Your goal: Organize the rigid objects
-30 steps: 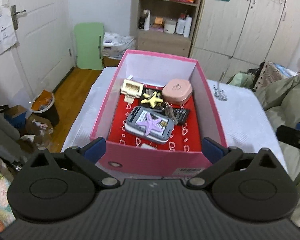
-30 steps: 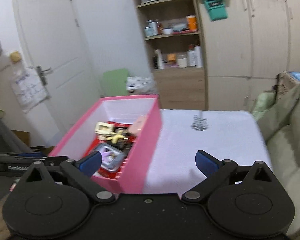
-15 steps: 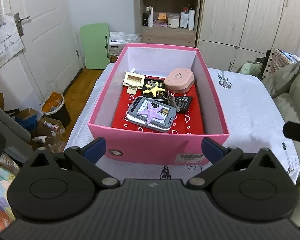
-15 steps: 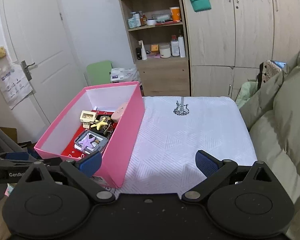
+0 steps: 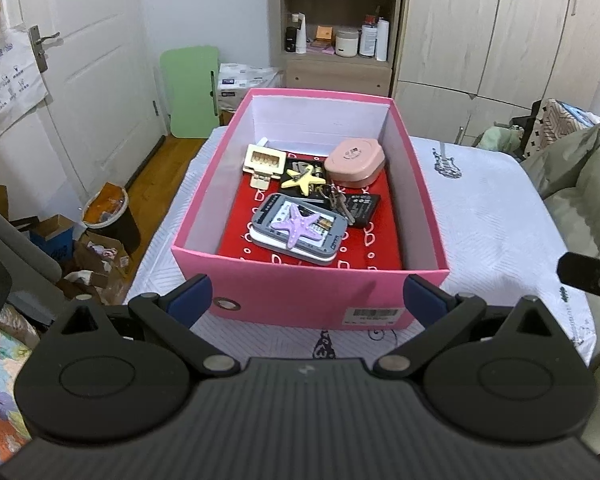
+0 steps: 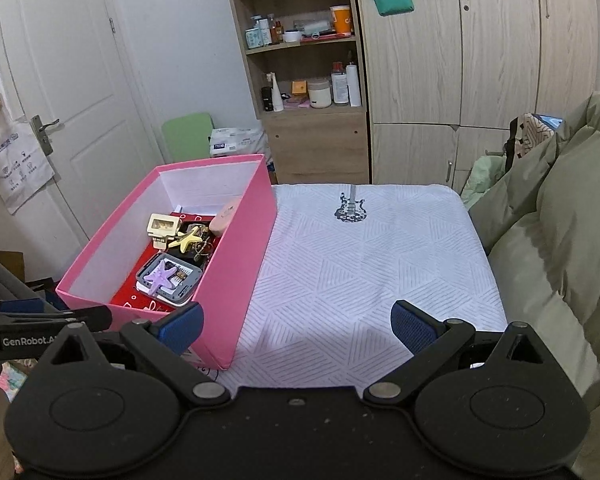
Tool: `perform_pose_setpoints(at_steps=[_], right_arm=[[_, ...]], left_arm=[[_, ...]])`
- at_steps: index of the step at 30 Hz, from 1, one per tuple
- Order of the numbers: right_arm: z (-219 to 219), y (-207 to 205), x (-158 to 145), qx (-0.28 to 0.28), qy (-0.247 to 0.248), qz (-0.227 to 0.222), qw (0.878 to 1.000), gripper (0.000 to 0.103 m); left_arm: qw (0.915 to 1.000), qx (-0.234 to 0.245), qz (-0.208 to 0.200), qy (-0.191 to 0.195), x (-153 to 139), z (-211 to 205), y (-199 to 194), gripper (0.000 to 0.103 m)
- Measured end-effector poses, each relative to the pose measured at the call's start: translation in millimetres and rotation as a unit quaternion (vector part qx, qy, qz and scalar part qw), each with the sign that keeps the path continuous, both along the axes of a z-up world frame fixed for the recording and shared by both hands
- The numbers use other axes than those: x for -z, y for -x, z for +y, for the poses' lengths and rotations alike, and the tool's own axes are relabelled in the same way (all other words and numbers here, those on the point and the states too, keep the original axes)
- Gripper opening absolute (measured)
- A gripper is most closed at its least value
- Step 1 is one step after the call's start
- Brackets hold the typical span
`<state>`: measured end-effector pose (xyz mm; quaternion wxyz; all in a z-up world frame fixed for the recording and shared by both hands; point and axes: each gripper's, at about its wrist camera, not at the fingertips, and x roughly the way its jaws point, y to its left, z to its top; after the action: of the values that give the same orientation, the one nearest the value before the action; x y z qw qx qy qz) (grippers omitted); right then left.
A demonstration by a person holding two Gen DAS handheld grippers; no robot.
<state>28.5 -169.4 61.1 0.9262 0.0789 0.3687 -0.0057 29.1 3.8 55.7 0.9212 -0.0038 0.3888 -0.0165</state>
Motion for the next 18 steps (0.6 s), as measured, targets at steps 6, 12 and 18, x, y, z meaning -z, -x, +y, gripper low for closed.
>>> perform_pose_setpoints(at_steps=[6, 12, 18], right_arm=[[2.2, 5.1, -2.9, -0.01, 0.008, -0.01, 1.0, 0.102], [0.7, 10.0, -1.3, -0.014, 0.013, -0.014, 1.0, 0.102], [-0.9, 11.3, 5.0, -0.007, 0.02, -0.016, 1.0, 0.102]], left_arm=[[0.9999, -0.005, -0.011, 0.012, -2.2, -1.1, 4.7, 0.103], [0.9999, -0.006, -0.01, 0.01, 2.7, -2.6, 6.6, 0.103], [0.9996, -0.013, -0.025, 0.007, 4.3, -2.6, 13.5, 0.103]])
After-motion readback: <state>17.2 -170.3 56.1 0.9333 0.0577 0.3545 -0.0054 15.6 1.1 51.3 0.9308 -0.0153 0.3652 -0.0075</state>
